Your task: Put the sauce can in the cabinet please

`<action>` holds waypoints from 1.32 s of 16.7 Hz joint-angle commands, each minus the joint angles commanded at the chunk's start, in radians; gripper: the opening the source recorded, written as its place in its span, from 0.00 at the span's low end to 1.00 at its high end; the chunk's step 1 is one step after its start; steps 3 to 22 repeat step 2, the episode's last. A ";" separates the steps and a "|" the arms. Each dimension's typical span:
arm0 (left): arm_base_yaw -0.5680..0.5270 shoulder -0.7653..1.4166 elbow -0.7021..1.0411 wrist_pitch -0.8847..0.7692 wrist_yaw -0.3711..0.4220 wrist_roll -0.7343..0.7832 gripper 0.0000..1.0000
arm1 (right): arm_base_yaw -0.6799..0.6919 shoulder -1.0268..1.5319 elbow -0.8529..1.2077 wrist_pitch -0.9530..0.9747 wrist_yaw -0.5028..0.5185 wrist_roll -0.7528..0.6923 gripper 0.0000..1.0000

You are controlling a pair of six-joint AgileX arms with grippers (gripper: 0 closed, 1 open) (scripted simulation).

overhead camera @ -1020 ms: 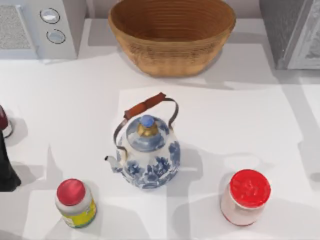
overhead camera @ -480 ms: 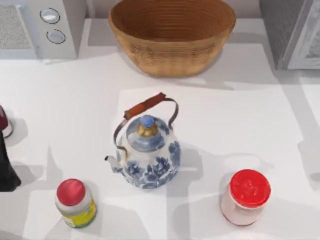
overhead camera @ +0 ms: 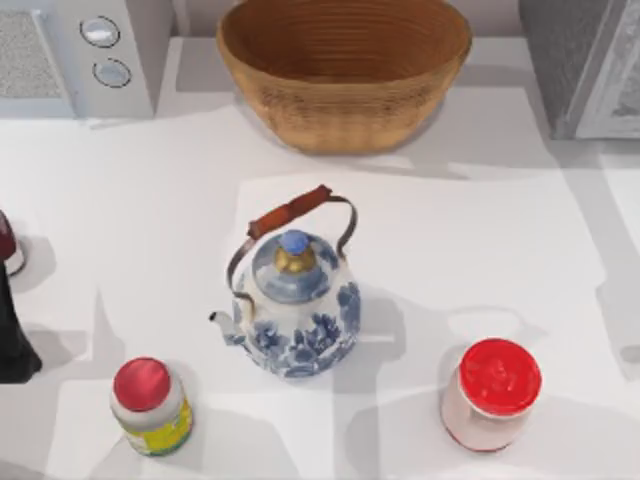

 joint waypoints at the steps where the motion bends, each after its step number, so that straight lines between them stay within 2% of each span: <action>1: 0.000 0.000 0.000 0.000 0.000 0.000 1.00 | 0.000 0.000 0.000 0.000 0.000 0.000 1.00; 22: 0.000 0.000 0.000 0.000 0.000 0.000 1.00 | 0.000 0.000 0.000 0.000 0.000 0.000 1.00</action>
